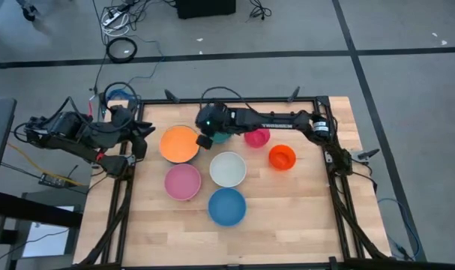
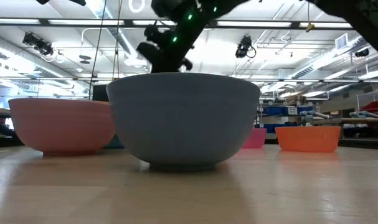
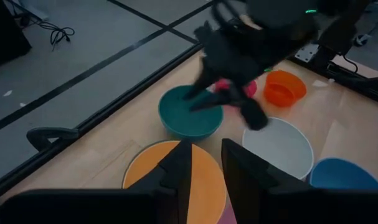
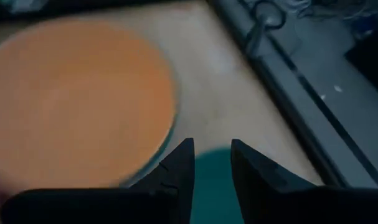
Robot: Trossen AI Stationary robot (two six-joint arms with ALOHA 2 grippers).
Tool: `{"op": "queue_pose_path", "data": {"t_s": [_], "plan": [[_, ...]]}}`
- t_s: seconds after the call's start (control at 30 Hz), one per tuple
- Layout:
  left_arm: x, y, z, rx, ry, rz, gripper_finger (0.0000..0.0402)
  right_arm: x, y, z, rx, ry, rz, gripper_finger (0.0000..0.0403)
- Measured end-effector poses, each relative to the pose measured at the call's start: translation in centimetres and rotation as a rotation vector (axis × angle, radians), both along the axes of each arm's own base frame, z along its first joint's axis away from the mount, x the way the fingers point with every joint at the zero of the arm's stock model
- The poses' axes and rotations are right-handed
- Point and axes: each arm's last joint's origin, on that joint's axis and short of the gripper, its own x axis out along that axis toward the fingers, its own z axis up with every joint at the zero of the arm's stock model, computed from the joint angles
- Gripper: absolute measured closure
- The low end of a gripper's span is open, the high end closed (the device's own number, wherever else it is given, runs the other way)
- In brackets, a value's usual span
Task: Nest bowls inside each other
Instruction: Stack the white bowl on top of the yellow bowl
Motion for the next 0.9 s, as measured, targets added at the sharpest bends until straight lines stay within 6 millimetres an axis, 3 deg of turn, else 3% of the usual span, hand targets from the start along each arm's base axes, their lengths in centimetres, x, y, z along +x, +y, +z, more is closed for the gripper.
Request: {"op": "queue_pose_path", "data": {"t_s": [0.17,0.43,0.7,0.9], "plan": [[0.0,0.0,0.0,0.000,0.000,0.000,0.0305,-2.6,4.2,1.1,0.041,0.225,0.126,0.0309],[0.1,0.0,0.0,0.001,0.001,0.001,0.0305,-5.6,9.9,0.2,0.161,0.541,0.329,0.0309],[0.2,-0.1,-0.1,-0.004,0.009,-0.008,0.0305,-6.8,12.9,0.0,0.178,0.669,0.508,0.0309],[0.5,-0.2,-0.2,-0.004,0.021,-0.011,0.0305,-7.3,14.0,-0.2,0.147,0.727,0.586,0.0309]]}}
